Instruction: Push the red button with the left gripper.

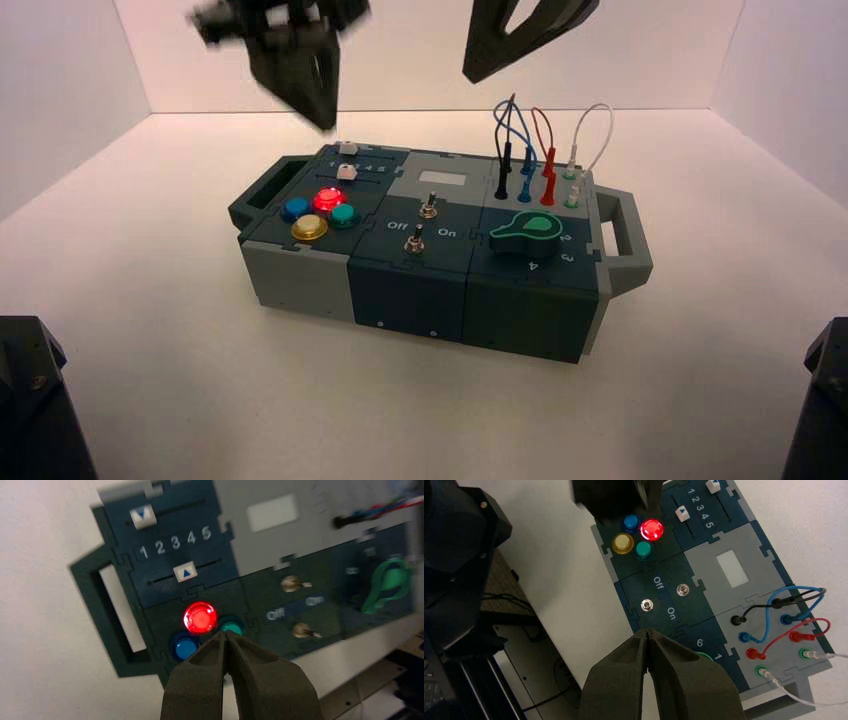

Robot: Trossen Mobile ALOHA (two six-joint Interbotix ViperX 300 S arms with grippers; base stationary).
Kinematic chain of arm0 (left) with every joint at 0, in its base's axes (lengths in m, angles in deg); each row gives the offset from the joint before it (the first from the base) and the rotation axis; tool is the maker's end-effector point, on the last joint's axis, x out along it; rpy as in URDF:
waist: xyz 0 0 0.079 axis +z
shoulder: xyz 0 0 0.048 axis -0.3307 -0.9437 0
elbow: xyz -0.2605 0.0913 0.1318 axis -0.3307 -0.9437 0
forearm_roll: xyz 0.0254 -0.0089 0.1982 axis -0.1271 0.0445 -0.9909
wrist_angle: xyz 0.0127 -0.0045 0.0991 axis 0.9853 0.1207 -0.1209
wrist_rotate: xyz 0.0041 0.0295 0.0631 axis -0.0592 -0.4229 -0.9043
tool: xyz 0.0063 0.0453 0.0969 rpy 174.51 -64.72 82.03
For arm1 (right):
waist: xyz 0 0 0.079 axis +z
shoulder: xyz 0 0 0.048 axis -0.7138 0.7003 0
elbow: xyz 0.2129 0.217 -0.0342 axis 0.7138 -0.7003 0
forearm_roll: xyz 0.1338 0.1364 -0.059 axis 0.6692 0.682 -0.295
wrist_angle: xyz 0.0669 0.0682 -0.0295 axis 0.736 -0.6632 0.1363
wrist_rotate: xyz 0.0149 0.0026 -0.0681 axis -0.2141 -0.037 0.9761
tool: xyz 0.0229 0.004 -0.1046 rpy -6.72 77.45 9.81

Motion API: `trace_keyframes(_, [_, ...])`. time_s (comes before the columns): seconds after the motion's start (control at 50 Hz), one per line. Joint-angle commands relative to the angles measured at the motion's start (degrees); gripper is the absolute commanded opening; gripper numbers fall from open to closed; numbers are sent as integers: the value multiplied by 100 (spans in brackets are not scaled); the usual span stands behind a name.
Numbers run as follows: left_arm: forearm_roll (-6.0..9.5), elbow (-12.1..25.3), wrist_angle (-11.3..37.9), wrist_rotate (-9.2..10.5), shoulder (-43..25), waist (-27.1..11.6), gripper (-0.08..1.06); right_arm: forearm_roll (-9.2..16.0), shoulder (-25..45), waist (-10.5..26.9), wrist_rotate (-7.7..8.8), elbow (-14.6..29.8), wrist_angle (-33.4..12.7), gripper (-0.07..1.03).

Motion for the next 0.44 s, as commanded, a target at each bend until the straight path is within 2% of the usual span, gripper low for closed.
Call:
trace_keyframes(0.02, [0,229,211,-9,369,-9,-3,18,-185,35,0,62,-88,-2])
trace_keyframes(0.44, [0,-18,272,79,483,-9,-3,18,-343,44,18,229,-229,-2])
